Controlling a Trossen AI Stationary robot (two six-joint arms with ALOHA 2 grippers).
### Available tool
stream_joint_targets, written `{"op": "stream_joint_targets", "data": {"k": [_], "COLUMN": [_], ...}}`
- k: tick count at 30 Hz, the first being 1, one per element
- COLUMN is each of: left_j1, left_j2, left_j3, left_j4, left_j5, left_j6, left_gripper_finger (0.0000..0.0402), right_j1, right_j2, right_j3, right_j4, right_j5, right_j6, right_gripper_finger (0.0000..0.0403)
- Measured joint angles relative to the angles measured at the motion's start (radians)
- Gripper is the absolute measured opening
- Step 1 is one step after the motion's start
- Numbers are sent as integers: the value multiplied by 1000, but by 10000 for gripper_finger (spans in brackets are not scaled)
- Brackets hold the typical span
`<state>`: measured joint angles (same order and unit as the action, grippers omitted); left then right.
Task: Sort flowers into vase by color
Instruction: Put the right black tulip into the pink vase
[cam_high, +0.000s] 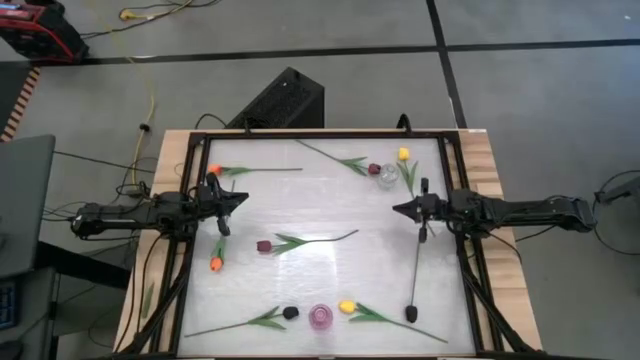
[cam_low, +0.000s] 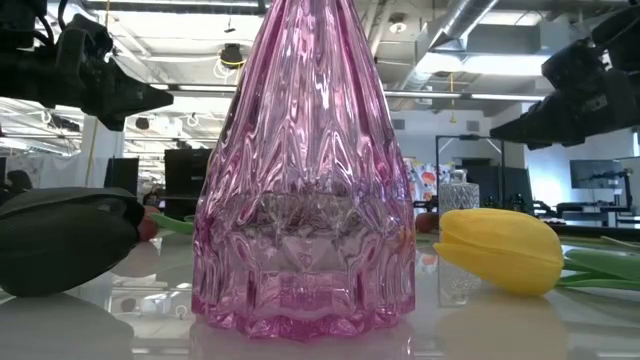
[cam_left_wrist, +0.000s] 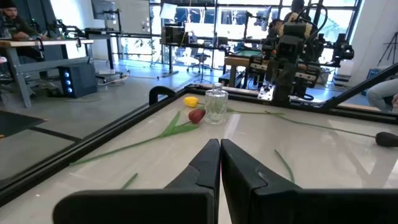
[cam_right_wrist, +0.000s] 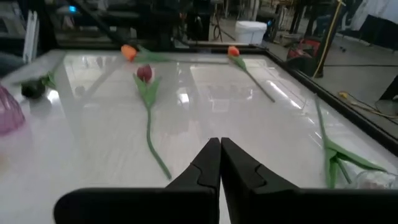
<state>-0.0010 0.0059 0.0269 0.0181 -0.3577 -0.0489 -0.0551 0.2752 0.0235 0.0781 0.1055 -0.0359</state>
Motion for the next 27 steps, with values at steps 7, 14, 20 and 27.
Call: {"op": "stream_joint_targets", "data": {"k": [7, 14, 20, 27], "left_j1": [0, 0, 0, 1], "left_j2": [0, 0, 0, 0], "left_j3": [0, 0, 0, 0], "left_j4": [1, 4, 7, 10], "left_j5": [-15, -67, -99, -277], "left_j6": [-151, -184, -263, -407], "left_gripper_finger": [2, 2, 2, 2], "right_j1": [0, 3, 3, 21], "right_j2": [0, -2, 4, 103], "right_j3": [0, 0, 0, 53], "right_j4": [71, 223, 291, 274], "right_j5": [0, 2, -26, -168], "right_j6": [137, 61, 167, 279], "right_gripper_finger": [38, 38, 38, 38]}}
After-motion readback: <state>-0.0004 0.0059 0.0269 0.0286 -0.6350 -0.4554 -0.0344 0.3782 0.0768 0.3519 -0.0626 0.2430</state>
